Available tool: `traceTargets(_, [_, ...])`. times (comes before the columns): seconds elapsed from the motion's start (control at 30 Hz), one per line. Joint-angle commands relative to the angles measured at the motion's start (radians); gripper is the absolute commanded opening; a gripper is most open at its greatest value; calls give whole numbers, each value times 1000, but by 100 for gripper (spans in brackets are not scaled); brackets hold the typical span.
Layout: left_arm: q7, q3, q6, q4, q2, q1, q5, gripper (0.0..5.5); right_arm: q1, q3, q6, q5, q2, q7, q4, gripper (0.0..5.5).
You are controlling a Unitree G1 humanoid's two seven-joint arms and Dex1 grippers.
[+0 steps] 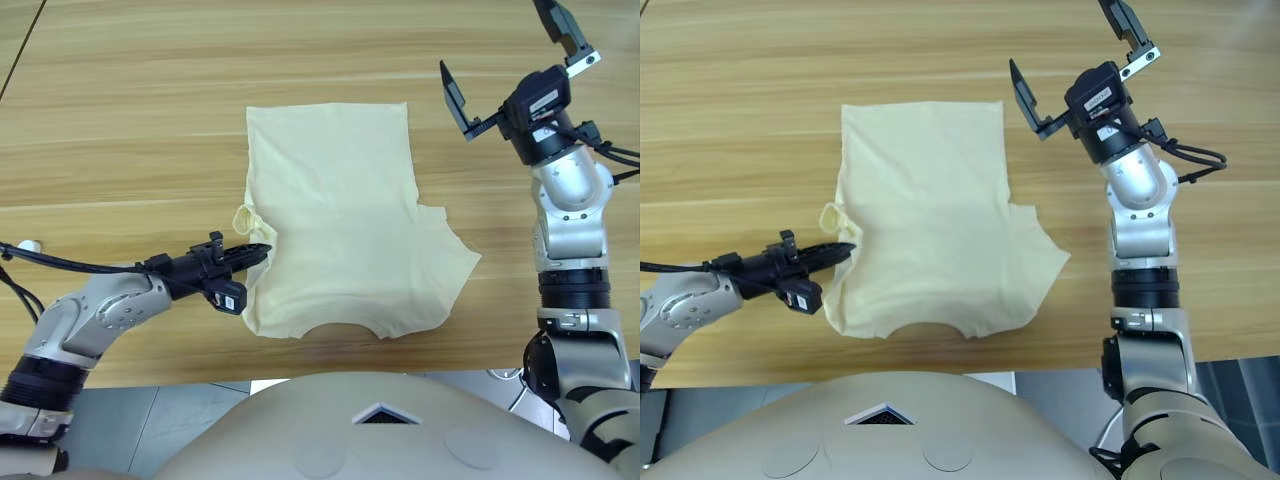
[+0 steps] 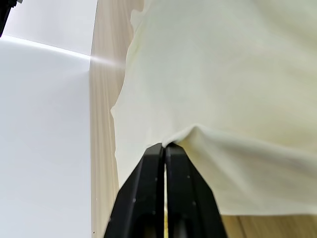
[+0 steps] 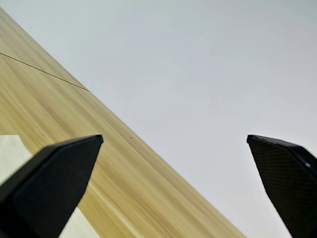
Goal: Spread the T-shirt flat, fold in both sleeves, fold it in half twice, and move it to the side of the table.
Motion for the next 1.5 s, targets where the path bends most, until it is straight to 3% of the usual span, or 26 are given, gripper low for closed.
traceTargets(0.03, [-12,-28,23,13,-38,-57,32,1,12,-2,0,1,0,14,-14,540])
traceTargets(0.4, [-47,-88,97,-9,-118,-86,31,1,27,-1,16,6,4,15,-49,540])
traceTargets(0.63, [-111,-124,129,1,-110,-70,13,1,40,-2,22,15,-1,28,-67,540])
traceTargets(0.73, [-112,-115,164,5,-129,-85,12,49,54,5,17,-12,-11,34,-74,540])
traceTargets(0.9, [-102,-97,210,2,-143,-100,11,122,179,37,-1,-166,-146,109,-158,540])
traceTargets(1.07, [-45,-83,228,20,-177,-126,26,196,409,-50,-8,-340,-414,196,-181,540])
traceTargets(1.2, [-22,-56,216,26,-170,-121,-10,196,614,-139,-47,-410,-581,259,-179,540])
traceTargets(1.3, [2,-42,212,35,-171,-117,-4,196,694,-105,-90,-401,-620,317,-228,540])
traceTargets(1.5, [36,-55,205,55,-191,-126,21,196,654,-4,-107,-401,-586,347,-181,540])
